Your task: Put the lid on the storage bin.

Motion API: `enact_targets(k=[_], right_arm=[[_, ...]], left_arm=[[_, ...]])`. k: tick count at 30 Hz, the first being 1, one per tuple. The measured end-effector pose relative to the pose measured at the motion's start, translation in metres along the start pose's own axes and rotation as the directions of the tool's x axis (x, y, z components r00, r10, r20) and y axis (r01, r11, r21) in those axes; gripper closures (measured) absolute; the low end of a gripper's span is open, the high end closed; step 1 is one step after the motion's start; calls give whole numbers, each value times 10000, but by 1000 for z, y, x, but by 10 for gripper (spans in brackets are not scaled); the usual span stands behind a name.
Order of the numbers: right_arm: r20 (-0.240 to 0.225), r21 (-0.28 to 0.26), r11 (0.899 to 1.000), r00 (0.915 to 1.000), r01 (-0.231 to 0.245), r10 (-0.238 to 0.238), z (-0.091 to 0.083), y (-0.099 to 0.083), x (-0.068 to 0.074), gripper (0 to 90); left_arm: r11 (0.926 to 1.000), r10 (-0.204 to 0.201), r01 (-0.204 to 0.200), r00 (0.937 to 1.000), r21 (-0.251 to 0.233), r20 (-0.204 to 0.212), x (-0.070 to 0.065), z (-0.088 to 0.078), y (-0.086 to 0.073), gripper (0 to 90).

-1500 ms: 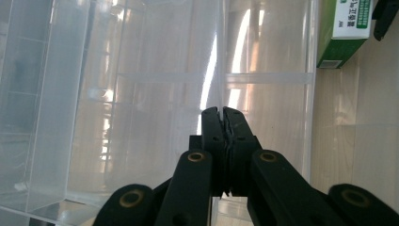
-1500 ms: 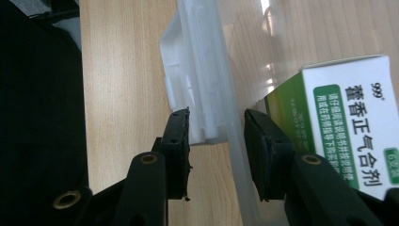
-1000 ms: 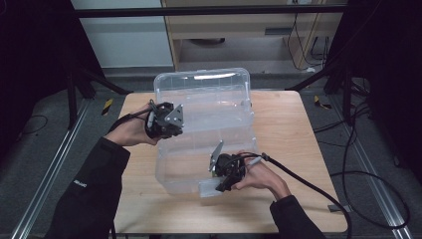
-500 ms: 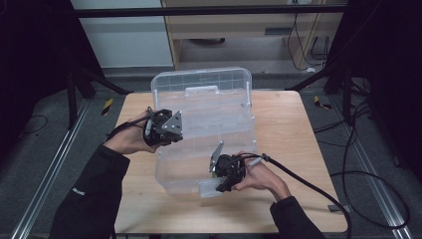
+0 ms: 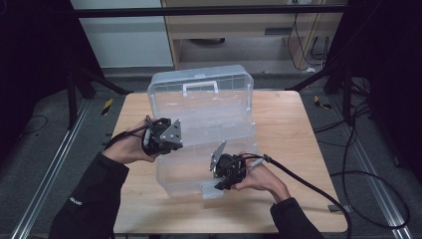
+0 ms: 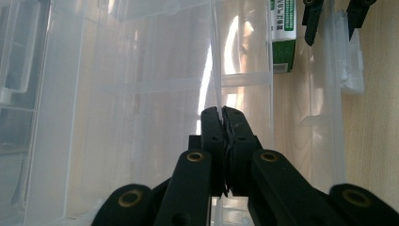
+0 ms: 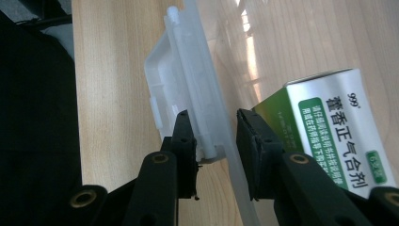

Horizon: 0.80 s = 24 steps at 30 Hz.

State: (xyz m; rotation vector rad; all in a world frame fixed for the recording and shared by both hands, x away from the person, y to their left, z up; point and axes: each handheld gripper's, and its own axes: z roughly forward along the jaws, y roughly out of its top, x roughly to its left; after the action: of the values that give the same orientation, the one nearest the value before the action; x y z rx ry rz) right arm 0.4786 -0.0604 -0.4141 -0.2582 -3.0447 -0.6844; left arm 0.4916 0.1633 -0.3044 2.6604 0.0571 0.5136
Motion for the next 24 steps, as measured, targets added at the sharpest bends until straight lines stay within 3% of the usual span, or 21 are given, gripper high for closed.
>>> enact_targets(k=[11, 24], right_arm=[[141, -249, 9997, 9999, 60, -56, 0, -3, 2, 700], [423, -347, 9994, 9991, -78, 93, 0, -4, 5, 698]], left_arm=[[9996, -170, 171, 9998, -213, 38, -7, 1, -1, 879], [9994, -66, 72, 9998, -334, 196, -17, 4, -4, 877]])
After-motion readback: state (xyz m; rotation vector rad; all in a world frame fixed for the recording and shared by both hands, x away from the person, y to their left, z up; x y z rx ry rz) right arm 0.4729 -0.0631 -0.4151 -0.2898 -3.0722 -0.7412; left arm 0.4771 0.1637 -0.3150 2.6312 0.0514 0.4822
